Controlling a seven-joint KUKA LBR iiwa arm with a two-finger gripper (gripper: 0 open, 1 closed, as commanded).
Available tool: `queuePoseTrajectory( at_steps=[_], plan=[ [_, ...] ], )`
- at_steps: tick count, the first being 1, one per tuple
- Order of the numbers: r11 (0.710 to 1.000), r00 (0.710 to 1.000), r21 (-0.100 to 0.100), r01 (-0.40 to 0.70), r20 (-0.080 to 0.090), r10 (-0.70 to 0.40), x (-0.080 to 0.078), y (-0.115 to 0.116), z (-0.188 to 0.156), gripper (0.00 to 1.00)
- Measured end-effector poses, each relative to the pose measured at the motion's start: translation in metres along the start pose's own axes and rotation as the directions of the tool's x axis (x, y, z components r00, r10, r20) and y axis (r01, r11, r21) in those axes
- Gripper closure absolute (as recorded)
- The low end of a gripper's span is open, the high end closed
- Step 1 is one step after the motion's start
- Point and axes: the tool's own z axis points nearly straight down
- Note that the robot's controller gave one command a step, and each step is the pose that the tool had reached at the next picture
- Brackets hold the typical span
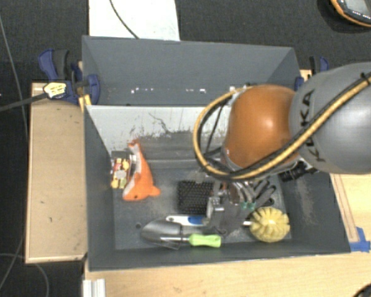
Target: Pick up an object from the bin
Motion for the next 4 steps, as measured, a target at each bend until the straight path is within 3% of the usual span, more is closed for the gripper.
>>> queuePoseTrajectory(
  at_steps=[1,2,3,4],
  plan=[
    [1.000,1.000,-0.001,-0.007,0.009,0.007,-0.002,-0.001,-0.005,0.00],
    [0.986,0.986,-0.004,0.168,0.005,-0.168,-0.046,-0.063,0.103,0.00],
    [0.997,0.997,-0.002,0.078,0.018,-0.078,-0.038,-0.058,0.101,0.00],
    [0.986,0.986,-0.005,0.166,0.009,-0.166,-0.047,-0.061,0.100,0.00]
  ],
)
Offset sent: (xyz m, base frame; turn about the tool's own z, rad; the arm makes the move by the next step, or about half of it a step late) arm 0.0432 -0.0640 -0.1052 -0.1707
